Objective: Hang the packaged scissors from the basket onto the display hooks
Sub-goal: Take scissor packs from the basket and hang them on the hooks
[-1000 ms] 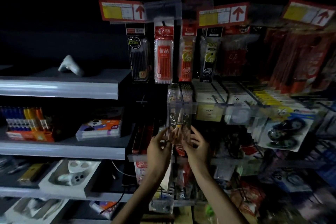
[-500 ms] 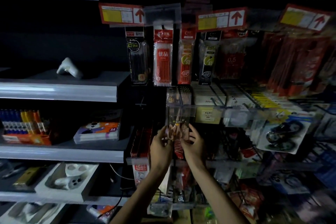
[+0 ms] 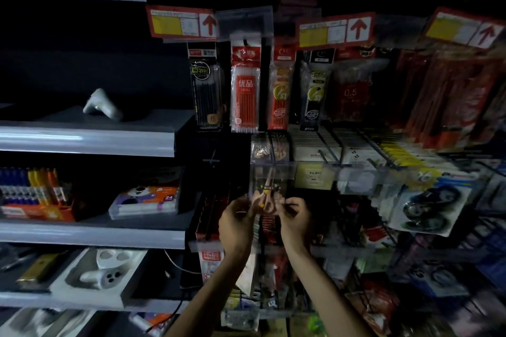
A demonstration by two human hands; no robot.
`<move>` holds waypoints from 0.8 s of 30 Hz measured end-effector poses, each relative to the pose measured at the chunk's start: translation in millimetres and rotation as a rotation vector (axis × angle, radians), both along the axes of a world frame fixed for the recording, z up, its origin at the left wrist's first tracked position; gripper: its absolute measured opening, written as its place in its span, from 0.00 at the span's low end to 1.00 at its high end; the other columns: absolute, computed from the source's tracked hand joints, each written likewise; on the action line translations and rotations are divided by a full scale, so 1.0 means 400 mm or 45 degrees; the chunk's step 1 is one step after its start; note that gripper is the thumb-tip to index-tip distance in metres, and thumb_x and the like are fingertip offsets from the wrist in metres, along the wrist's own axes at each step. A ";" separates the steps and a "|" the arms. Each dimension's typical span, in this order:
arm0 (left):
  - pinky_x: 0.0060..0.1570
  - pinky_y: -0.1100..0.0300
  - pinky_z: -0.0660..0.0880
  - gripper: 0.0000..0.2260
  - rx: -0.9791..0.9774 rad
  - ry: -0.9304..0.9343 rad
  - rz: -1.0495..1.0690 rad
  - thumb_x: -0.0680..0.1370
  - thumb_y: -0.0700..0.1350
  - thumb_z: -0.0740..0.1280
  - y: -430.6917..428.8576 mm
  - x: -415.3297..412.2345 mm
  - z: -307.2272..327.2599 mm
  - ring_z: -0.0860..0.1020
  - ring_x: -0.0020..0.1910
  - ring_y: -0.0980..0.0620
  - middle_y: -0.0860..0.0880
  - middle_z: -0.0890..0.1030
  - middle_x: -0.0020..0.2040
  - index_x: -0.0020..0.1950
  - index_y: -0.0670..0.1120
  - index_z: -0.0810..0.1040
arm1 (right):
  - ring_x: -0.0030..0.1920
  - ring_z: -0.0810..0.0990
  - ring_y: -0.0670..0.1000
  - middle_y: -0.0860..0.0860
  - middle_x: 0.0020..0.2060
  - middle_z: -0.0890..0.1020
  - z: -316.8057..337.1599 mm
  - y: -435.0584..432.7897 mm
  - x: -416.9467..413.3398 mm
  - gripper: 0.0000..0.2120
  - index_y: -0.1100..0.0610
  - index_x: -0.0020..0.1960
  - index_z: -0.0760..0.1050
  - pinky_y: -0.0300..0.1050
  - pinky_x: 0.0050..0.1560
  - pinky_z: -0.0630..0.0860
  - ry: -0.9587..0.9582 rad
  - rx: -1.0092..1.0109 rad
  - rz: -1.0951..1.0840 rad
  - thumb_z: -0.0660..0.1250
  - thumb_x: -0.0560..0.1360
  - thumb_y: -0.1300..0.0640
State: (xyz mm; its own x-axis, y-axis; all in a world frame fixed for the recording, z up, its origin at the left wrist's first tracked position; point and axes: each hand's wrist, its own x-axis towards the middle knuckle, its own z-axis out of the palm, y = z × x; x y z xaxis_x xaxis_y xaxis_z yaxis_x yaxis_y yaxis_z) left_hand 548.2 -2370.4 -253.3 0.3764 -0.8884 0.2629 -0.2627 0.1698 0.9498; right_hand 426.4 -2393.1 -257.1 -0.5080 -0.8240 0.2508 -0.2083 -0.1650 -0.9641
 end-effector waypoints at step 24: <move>0.43 0.65 0.79 0.05 0.030 0.103 -0.039 0.77 0.51 0.77 -0.043 0.018 -0.017 0.84 0.45 0.61 0.57 0.86 0.43 0.45 0.56 0.82 | 0.38 0.79 0.45 0.49 0.36 0.81 -0.035 -0.071 -0.022 0.07 0.58 0.42 0.79 0.38 0.40 0.73 -0.043 0.002 0.028 0.77 0.73 0.63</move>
State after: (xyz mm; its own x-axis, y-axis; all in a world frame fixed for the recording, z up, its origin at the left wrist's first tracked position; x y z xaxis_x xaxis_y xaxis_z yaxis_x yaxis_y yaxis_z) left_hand 555.5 -2387.5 -260.2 0.3678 -0.9055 0.2114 -0.1800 0.1537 0.9716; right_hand 417.5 -2421.4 -270.9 -0.4981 -0.8353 0.2328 -0.1723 -0.1678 -0.9706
